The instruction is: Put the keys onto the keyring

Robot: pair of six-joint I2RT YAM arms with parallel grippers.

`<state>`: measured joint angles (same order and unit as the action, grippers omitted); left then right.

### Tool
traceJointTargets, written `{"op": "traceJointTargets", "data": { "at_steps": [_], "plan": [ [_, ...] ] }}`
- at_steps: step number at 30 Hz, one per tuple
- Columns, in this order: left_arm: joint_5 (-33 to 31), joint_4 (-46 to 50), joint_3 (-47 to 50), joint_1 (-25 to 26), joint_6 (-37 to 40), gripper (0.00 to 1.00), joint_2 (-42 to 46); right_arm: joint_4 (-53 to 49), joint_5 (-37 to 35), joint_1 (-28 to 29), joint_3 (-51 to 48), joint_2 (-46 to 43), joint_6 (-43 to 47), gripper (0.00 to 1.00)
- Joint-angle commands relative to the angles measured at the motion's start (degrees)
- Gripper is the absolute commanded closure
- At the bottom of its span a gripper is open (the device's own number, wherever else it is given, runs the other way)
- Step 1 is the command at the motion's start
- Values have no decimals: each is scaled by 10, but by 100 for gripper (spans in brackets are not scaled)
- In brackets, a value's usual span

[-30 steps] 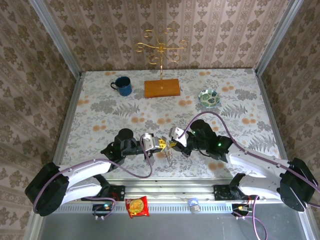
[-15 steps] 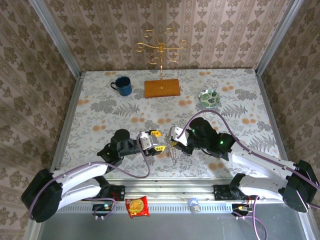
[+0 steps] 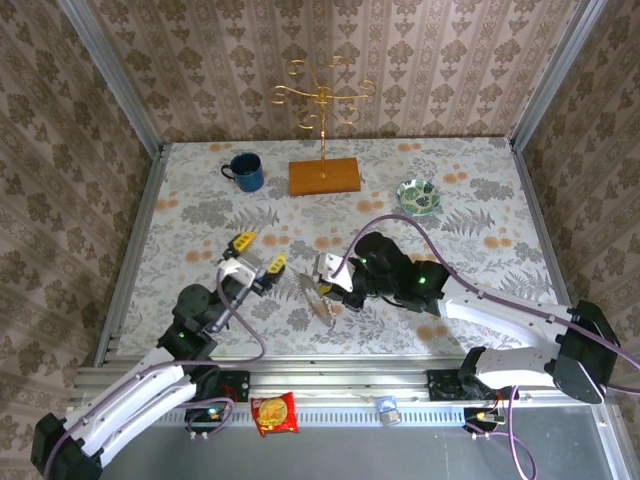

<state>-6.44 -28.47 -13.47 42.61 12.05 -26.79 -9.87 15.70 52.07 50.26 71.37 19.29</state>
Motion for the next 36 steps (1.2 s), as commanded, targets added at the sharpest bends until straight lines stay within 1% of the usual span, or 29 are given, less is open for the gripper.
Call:
{"op": "traceJointTargets", "data": {
  "at_steps": [1,3,7,10,13,17,23,31,36],
  "plan": [
    [-112,28,0,-17,-43,31,25,100,40,2,9,32,-59,100],
    [-124,39,-3,-26,-57,31,27,114,39,1,6,59,-65,100],
    [-122,61,-11,-36,-73,31,18,94,21,-18,-3,95,-42,100],
    [-113,72,-17,-42,-80,31,4,27,-2,-46,2,106,5,100],
    [-103,81,-23,-46,-84,31,-9,-46,-47,-64,14,117,67,100],
    [-92,76,-24,-51,-93,31,-31,-94,-95,-83,26,131,121,100],
    [-79,71,-24,-58,-93,31,-54,-118,-146,-90,35,167,177,100],
    [-61,80,-24,-66,-99,31,-69,-126,-195,-97,52,215,216,100],
    [-47,95,-31,-69,-101,31,-83,-136,-225,-101,68,255,227,95]
  ]
}}
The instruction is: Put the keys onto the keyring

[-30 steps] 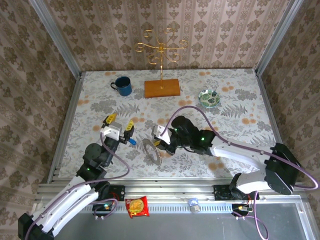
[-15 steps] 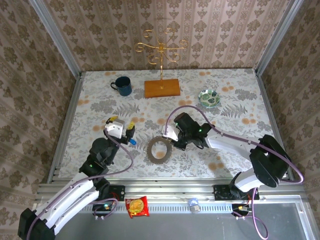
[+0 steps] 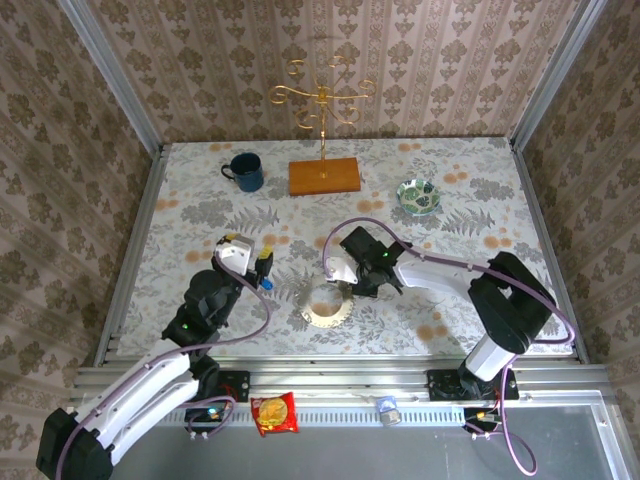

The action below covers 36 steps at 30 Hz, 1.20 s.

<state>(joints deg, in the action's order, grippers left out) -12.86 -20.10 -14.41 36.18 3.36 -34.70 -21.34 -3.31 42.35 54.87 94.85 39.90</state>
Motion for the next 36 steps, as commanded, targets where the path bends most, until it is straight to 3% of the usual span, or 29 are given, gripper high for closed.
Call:
{"op": "traceJointTargets", "data": {
  "at_steps": [1,8,13,20,28,31,36],
  "plan": [
    [19,17,-25,-6,-13,31,-7,-23,-41,-4,25,26,21,94],
    [37,43,-36,-9,-11,31,-14,-28,-69,-8,37,2,-9,73],
    [59,54,-39,-10,-18,31,-19,-40,-28,-12,27,-72,-97,69],
    [119,66,-46,-9,-63,34,-48,10,57,0,-34,-176,-441,64],
    [138,64,-61,-8,-178,39,-118,-40,40,54,-81,-194,-892,71],
    [144,45,-62,-6,-196,42,-143,-7,90,67,-114,-191,-963,80],
    [151,46,-67,-3,-211,43,-163,3,97,108,-120,-165,-1006,78]
  ]
}}
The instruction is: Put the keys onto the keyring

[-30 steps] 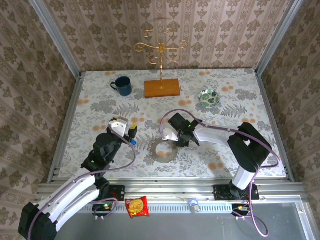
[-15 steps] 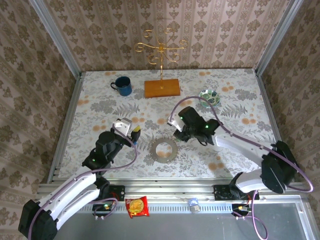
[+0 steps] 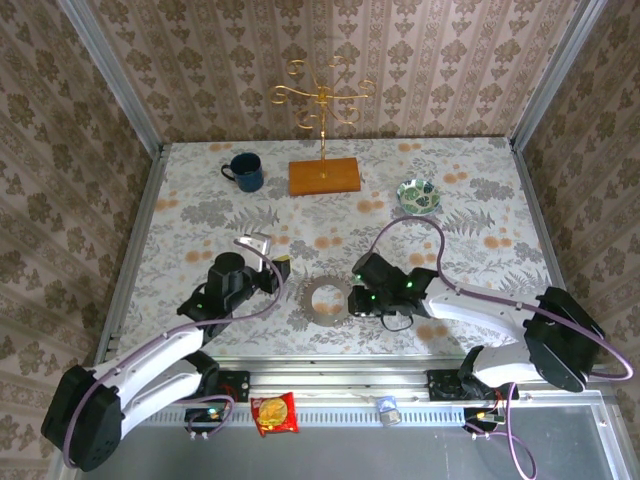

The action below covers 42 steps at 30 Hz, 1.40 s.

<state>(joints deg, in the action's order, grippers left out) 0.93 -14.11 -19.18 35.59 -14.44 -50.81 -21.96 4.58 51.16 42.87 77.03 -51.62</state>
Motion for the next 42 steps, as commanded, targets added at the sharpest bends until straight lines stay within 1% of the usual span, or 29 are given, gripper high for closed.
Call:
{"op": "traceJointTargets", "data": {
  "at_steps": [1,6,12,20,26,30,35,42],
  "plan": [
    [14,-14,-18,3,-35,43,-2,12,18,25,0,20,-97,78],
    [12,-6,-11,6,-37,43,7,31,9,41,3,63,-125,76],
    [5,-7,-4,9,-31,43,20,7,-27,48,18,84,-136,74],
    [1,-6,-1,10,-25,43,27,20,-25,48,27,108,-131,76],
    [-3,-6,3,10,-23,43,34,19,-20,48,27,111,-133,78],
    [-1,-4,1,10,-20,44,35,-20,-23,50,32,87,-133,74],
    [-1,-5,2,11,-16,43,32,-68,-42,49,46,48,-119,74],
    [0,-5,-2,11,-15,44,28,-50,-34,46,77,96,-102,75]
  ]
}}
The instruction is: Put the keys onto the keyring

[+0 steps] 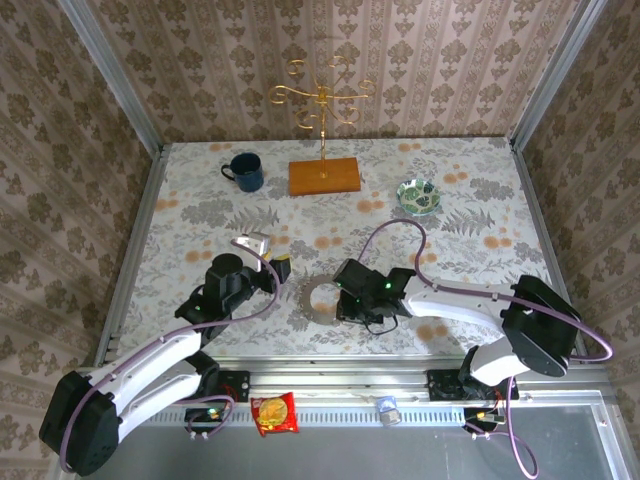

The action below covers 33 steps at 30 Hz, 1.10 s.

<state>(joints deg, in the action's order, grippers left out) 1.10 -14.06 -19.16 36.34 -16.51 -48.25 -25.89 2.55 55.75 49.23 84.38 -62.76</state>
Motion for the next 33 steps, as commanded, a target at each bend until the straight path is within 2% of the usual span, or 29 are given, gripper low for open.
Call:
{"op": "traceJointTargets", "data": {
  "at_steps": [1,24,29,33],
  "plan": [
    [-2,-4,-2,3,7,44,4,-9,-11,0,15,29,9,75],
    [-7,8,-2,4,11,44,13,2,11,-4,32,89,27,78],
    [-7,9,-2,4,10,44,13,-6,6,-4,31,87,28,84],
    [-7,9,-2,4,10,45,13,-18,4,-7,27,79,36,95]
  ]
}}
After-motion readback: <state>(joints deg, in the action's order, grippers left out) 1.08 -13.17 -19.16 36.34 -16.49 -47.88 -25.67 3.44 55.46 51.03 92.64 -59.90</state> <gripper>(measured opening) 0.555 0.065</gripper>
